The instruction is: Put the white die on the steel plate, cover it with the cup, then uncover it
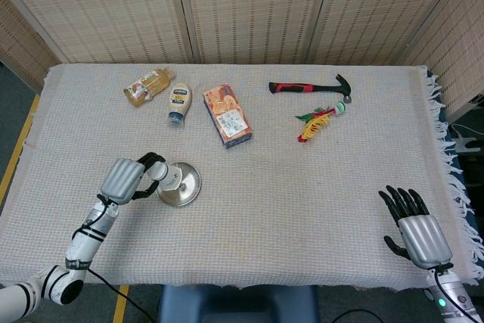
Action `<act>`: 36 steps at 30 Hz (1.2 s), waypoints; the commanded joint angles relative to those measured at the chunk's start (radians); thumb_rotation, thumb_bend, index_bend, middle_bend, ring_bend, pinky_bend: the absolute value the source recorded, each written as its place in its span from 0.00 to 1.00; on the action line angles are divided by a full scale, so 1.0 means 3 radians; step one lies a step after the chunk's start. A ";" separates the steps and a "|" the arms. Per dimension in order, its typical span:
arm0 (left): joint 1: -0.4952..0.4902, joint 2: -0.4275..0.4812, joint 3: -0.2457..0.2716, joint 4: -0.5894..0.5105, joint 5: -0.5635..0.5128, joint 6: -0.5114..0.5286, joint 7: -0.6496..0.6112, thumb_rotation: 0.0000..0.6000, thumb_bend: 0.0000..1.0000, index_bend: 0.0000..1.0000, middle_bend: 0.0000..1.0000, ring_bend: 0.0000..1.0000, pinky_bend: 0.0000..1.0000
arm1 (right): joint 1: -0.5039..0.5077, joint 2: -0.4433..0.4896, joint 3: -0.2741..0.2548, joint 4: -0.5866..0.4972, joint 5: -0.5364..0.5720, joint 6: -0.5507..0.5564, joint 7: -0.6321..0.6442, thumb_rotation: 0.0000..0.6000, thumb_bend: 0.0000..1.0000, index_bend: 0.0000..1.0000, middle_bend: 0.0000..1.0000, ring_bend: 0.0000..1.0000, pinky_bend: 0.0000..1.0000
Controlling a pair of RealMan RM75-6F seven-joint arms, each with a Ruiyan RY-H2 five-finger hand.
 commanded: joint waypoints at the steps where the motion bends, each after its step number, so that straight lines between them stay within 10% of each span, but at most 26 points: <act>1: -0.0014 -0.0065 0.0036 0.0026 -0.0015 -0.0068 0.0117 1.00 0.43 0.44 0.60 0.75 0.93 | -0.0002 0.0007 -0.0005 -0.0004 -0.0013 0.0004 0.0007 1.00 0.18 0.00 0.00 0.00 0.00; 25: -0.0053 -0.0559 -0.0008 0.0715 -0.0147 -0.0041 0.0682 1.00 0.43 0.46 0.63 0.76 0.93 | 0.0004 0.0023 0.0008 0.0003 -0.0001 -0.0010 0.0043 1.00 0.18 0.00 0.00 0.00 0.00; 36: -0.0045 -0.0473 0.0035 0.0452 -0.0143 -0.0195 0.0344 1.00 0.44 0.47 0.64 0.76 0.93 | -0.0001 0.0021 0.0006 0.0000 -0.0004 -0.0003 0.0038 1.00 0.18 0.00 0.00 0.00 0.00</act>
